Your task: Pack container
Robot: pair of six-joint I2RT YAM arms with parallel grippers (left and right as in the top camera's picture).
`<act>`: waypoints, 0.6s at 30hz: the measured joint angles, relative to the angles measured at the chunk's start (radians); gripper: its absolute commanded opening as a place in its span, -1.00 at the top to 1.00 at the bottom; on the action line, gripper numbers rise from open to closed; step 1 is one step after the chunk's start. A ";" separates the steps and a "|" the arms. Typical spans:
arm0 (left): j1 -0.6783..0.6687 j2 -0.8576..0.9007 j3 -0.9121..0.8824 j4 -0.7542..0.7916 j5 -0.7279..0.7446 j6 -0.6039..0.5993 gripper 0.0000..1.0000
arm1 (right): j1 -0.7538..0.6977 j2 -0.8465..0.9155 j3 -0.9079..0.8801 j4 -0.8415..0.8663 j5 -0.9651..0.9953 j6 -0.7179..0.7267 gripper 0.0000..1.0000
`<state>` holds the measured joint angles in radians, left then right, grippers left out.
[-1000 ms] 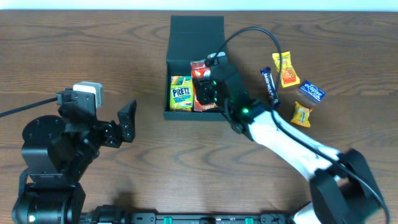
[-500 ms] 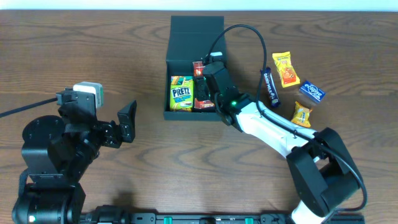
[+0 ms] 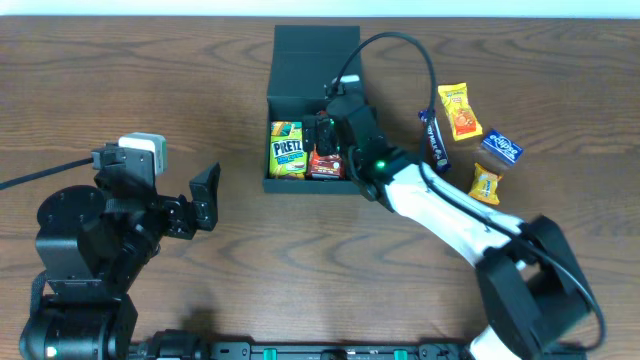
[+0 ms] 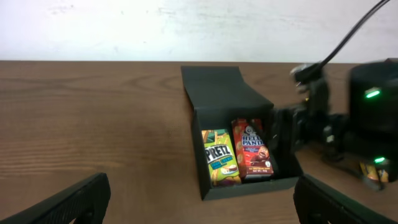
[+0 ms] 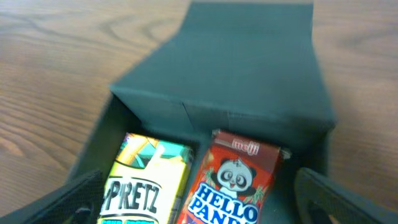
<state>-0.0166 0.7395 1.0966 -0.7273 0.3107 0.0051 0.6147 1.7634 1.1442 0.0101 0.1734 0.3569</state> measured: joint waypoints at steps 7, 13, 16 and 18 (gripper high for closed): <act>0.000 0.001 0.000 -0.008 0.000 0.000 -0.91 | -0.002 -0.140 0.018 -0.097 0.000 -0.076 -0.62; 0.000 0.005 0.000 -0.009 0.000 0.000 -0.90 | -0.030 -0.134 0.020 -0.328 0.000 -0.050 -0.50; 0.000 0.005 0.000 -0.009 0.000 0.000 -0.90 | -0.054 -0.123 0.020 -0.412 0.000 0.000 -0.47; 0.000 0.005 0.000 -0.009 0.000 0.000 -0.90 | -0.065 -0.109 0.020 -0.435 -0.002 0.023 -0.39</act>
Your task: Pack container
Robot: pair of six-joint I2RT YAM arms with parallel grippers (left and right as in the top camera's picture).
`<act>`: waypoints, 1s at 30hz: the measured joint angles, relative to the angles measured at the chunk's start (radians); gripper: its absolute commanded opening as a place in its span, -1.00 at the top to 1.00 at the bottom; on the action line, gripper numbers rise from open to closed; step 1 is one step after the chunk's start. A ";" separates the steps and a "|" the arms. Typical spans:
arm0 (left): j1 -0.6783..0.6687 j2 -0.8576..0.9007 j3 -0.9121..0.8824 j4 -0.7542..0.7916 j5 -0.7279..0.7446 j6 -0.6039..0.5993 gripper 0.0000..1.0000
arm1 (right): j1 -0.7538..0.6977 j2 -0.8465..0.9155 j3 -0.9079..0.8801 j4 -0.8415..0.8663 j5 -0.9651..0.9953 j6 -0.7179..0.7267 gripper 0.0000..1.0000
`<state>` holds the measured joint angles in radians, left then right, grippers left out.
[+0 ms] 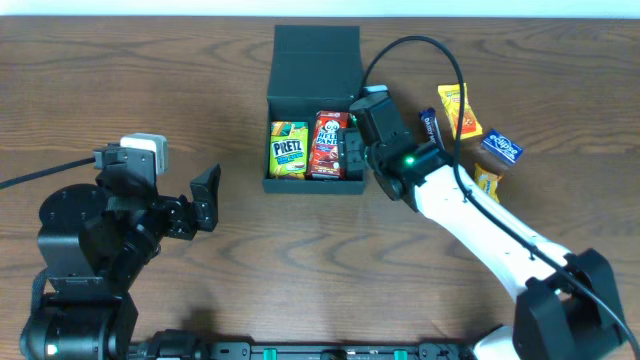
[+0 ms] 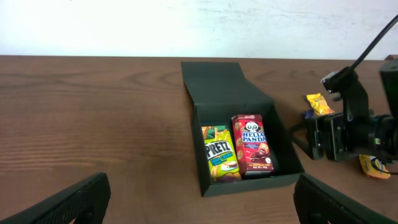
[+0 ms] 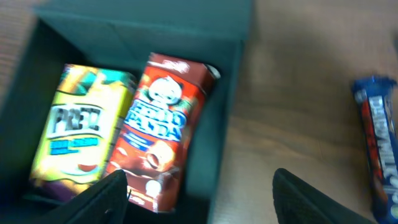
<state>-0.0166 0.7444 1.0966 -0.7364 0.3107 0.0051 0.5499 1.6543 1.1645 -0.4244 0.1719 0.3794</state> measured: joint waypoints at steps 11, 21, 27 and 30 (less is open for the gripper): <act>0.000 0.000 0.000 0.000 0.000 0.000 -0.90 | -0.002 0.126 0.000 -0.083 -0.018 0.078 0.23; 0.000 0.000 0.000 0.000 0.000 0.000 -0.90 | -0.025 0.132 0.000 -0.123 -0.023 0.088 0.92; 0.000 0.000 0.000 0.000 0.000 0.000 -0.90 | -0.048 0.131 0.002 -0.156 -0.023 0.087 0.97; 0.000 0.000 0.000 0.000 0.000 0.000 -0.90 | -0.051 0.131 0.004 -0.166 -0.022 0.087 0.97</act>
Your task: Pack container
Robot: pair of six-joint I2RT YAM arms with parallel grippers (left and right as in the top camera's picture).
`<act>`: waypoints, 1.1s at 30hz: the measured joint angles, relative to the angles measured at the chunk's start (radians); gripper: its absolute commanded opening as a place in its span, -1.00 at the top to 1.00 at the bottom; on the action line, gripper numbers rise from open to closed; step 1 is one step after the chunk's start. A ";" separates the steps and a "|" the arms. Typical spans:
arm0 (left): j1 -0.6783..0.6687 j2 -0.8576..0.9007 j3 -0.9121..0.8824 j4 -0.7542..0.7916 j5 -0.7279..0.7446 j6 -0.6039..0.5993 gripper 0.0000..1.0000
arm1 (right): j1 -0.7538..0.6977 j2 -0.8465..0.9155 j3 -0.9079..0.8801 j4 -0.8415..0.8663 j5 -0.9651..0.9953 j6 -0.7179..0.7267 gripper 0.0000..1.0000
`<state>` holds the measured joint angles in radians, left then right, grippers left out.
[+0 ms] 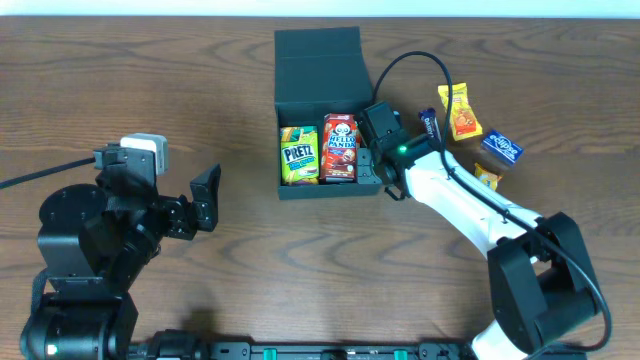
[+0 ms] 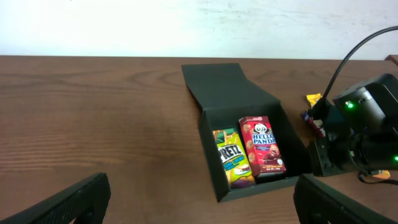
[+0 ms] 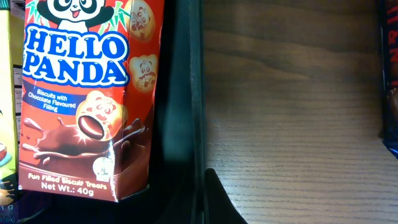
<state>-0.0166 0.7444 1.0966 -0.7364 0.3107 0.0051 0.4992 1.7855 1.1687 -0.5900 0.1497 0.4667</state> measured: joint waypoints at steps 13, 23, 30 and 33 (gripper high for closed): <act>0.000 0.000 0.000 0.000 0.000 0.000 -0.90 | -0.004 0.000 0.002 -0.042 -0.008 0.022 -0.41; 0.000 0.000 0.000 0.000 0.000 0.000 -0.90 | -0.006 -0.083 0.056 -0.052 -0.011 0.000 -0.99; 0.000 0.000 0.000 0.000 0.000 0.000 -0.90 | -0.025 -0.279 0.102 -0.050 0.134 -0.119 -0.98; 0.000 0.000 0.000 0.000 0.000 0.000 -0.91 | -0.062 -0.292 0.102 -0.072 0.162 -0.151 -0.98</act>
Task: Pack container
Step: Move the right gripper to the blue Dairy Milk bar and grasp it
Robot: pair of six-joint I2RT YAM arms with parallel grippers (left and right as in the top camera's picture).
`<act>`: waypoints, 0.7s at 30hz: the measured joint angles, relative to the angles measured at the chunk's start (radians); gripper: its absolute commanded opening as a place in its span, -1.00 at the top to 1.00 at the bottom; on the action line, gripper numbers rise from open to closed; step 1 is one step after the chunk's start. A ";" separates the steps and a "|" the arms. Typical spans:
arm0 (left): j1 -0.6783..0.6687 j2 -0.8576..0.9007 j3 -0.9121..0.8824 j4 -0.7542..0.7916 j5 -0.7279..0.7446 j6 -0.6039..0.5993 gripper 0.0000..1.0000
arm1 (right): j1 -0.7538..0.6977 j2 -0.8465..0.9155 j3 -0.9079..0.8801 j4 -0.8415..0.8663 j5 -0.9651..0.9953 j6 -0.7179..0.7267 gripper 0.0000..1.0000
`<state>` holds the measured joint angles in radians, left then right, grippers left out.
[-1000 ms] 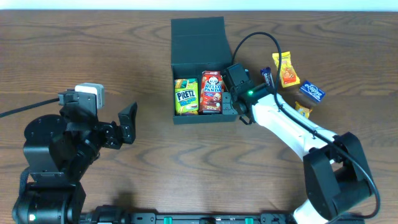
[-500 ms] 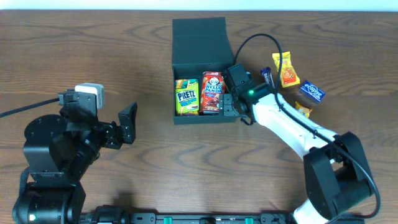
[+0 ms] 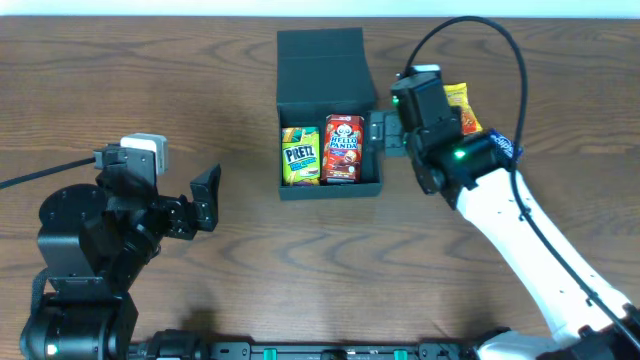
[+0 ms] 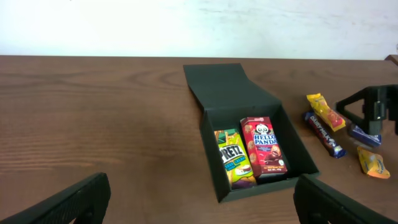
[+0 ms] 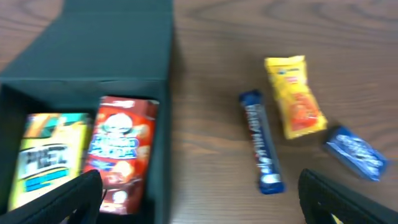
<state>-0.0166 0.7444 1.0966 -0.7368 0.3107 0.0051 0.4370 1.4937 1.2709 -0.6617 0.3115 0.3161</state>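
Note:
The black box (image 3: 282, 150) stands open, its lid (image 3: 322, 65) folded back. A yellow-green Pretz pack (image 3: 299, 155) and a red Hello Panda pack (image 3: 341, 148) lie side by side in it. My right gripper (image 3: 385, 133) hangs open and empty just right of the box. In the right wrist view its gap (image 5: 199, 208) sits over the box's right wall and bare wood, with a blue bar (image 5: 261, 149), yellow packet (image 5: 295, 106) and small blue packet (image 5: 356, 152) beyond. My left gripper (image 3: 205, 198) is open and empty at the left, far from the box (image 4: 261, 186).
Loose snacks lie right of the box: the yellow packet (image 3: 457, 100) and small blue packet (image 3: 505, 146) overhead, plus a small orange packet (image 4: 372, 163) in the left wrist view. My right arm (image 3: 510, 230) crosses the table's right half. A cable arcs above the snacks.
My right gripper was low against the box's right wall. Now it is higher and farther right, looking down on the box edge and the loose snacks. The box and left arm are unchanged.
My right gripper was open inside the box over the Hello Panda pack. It then stood outside, beside the right wall, with both packs lying in the box. After that the box sat shifted right and slightly turned, the gripper against its wall. Now the gripper is raised.

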 measured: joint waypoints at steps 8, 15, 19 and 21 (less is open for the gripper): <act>0.000 0.000 0.000 0.000 0.000 0.000 -0.90 | -0.154 0.000 0.000 -0.044 0.002 -0.060 -0.97; 0.000 0.000 0.000 0.000 0.000 0.000 -0.90 | -0.248 0.069 -0.002 -0.035 -0.084 -0.173 -0.85; 0.000 0.000 0.000 0.000 0.000 0.000 -0.90 | -0.253 0.172 -0.003 -0.025 -0.106 -0.224 -0.79; 0.000 0.000 0.000 0.000 0.000 0.000 -0.90 | -0.253 0.216 -0.003 -0.018 -0.113 -0.234 -0.79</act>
<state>-0.0166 0.7444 1.0966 -0.7368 0.3107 0.0051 0.1841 1.7092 1.2675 -0.6796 0.1986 0.0818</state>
